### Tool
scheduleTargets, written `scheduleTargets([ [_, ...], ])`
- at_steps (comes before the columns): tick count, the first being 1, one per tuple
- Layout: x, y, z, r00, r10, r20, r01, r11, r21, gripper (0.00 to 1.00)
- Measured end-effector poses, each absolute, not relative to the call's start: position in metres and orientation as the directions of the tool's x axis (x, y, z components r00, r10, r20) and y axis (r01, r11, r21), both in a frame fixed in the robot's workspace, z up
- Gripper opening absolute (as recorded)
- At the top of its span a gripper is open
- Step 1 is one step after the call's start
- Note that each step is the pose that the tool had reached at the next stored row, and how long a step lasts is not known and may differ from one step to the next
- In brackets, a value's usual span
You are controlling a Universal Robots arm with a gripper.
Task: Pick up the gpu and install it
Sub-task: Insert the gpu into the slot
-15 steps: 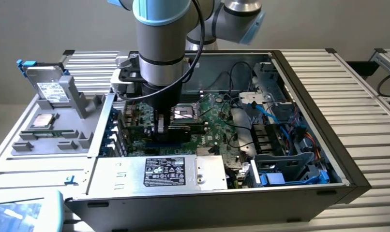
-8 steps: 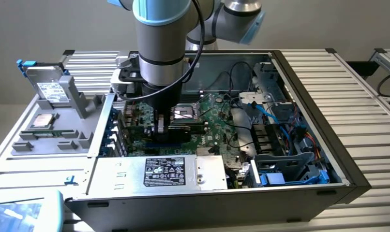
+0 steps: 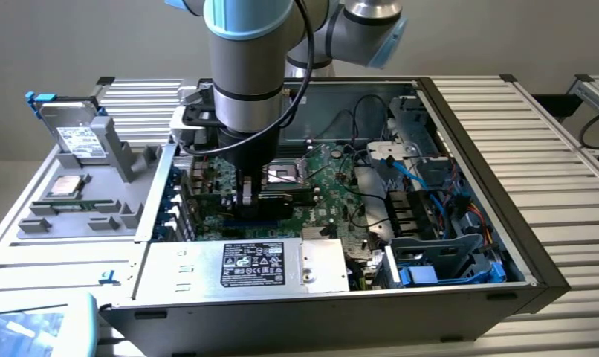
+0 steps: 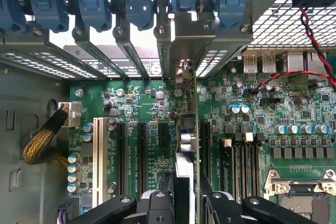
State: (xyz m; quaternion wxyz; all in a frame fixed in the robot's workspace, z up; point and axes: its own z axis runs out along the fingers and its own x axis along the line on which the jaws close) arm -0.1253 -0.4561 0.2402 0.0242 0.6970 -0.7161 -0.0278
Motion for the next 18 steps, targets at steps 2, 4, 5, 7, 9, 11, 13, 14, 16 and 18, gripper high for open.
scheduleTargets([
  [2, -0.1253, -0.4560, 0.2402, -0.027, -1.000, -0.004, -0.997, 0.027, 0.074, 0.28],
  [4, -0.1253, -0.4561, 0.2402, -0.027, -1.000, -0.004, -0.997, 0.027, 0.074, 0.28],
  [5, -0.1253, -0.4560, 0.2402, -0.027, -1.000, -0.004, -0.997, 0.027, 0.073, 0.28],
  [7, -0.1253, -0.4561, 0.2402, -0.027, -1.000, -0.004, -0.997, 0.027, 0.074, 0.28],
  [9, -0.1248, -0.4565, 0.2402, -0.027, -1.000, -0.004, -0.997, 0.027, 0.074, 0.28],
  [11, -0.1248, -0.4565, 0.2402, -0.027, -1.000, -0.004, -0.997, 0.027, 0.074, 0.28],
  [13, -0.1247, -0.4566, 0.2401, -0.027, -1.000, -0.004, -0.997, 0.027, 0.074, 0.28],
  [14, -0.1247, -0.4569, 0.2401, -0.026, -1.000, -0.005, -0.997, 0.026, 0.073, 0.28],
  [16, -0.1247, -0.4576, 0.2402, -0.023, -1.000, -0.007, -0.997, 0.022, 0.073, 0.28],
  [18, -0.1247, -0.4575, 0.2402, -0.020, -1.000, -0.008, -0.997, 0.019, 0.074, 0.28],
])
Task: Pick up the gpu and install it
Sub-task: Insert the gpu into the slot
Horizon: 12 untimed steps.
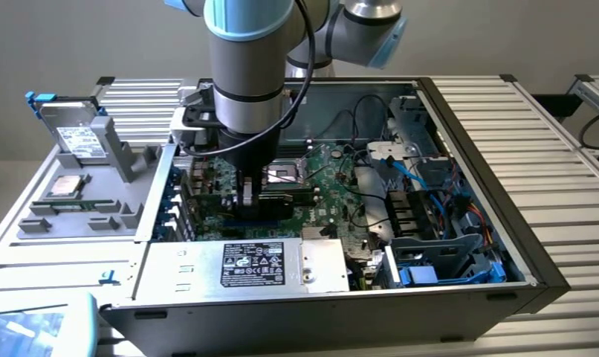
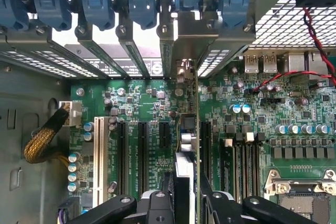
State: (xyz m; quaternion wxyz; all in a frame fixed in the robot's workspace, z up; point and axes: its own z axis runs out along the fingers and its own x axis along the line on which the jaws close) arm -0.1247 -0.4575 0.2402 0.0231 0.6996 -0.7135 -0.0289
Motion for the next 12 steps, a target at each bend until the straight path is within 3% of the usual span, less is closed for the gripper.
scheduleTargets([
  [12, -0.1241, -0.4594, 0.2409, -0.012, -1.000, -0.016, -0.997, 0.010, 0.074, 0.28],
])
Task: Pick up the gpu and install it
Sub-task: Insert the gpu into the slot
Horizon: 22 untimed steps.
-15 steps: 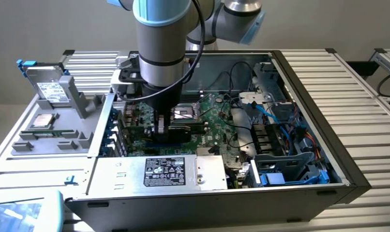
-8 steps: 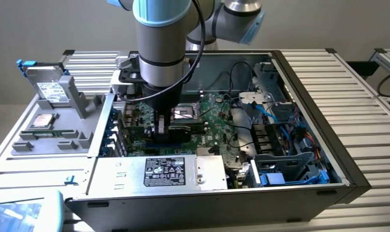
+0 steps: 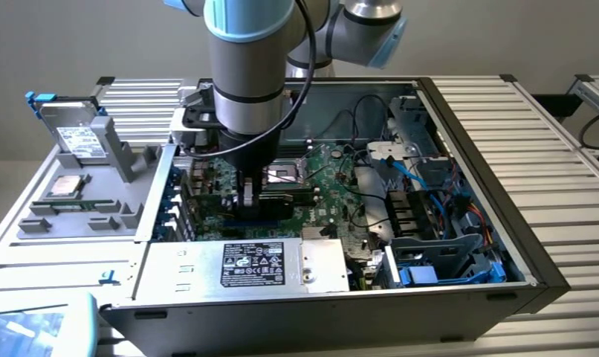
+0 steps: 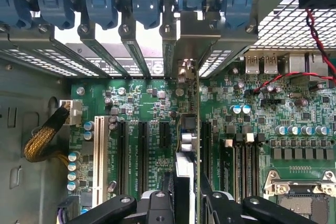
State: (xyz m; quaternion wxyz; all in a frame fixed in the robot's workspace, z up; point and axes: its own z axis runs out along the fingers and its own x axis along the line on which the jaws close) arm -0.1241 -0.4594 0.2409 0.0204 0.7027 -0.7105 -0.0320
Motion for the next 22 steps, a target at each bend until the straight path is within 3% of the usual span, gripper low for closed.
scheduleTargets([
  [22, -0.1241, -0.4598, 0.2409, -0.008, -1.000, -0.012, -0.996, 0.007, 0.084, 0.28],
])
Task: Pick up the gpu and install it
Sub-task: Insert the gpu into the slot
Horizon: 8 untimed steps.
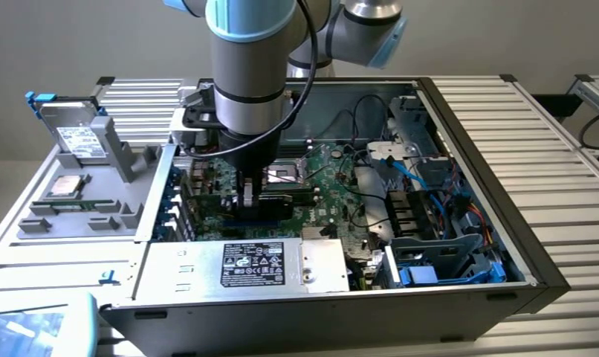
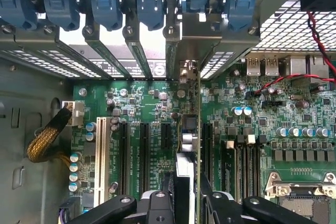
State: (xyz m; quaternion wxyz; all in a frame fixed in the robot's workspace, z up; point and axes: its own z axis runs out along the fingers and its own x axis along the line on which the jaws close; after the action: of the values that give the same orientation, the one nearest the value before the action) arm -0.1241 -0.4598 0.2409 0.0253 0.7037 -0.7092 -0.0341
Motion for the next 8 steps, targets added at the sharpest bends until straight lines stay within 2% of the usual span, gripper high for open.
scheduleTargets([
  [8, -0.1241, -0.4605, 0.2407, 0.002, -1.000, -0.009, -0.996, -0.003, 0.084, 0.28],
])
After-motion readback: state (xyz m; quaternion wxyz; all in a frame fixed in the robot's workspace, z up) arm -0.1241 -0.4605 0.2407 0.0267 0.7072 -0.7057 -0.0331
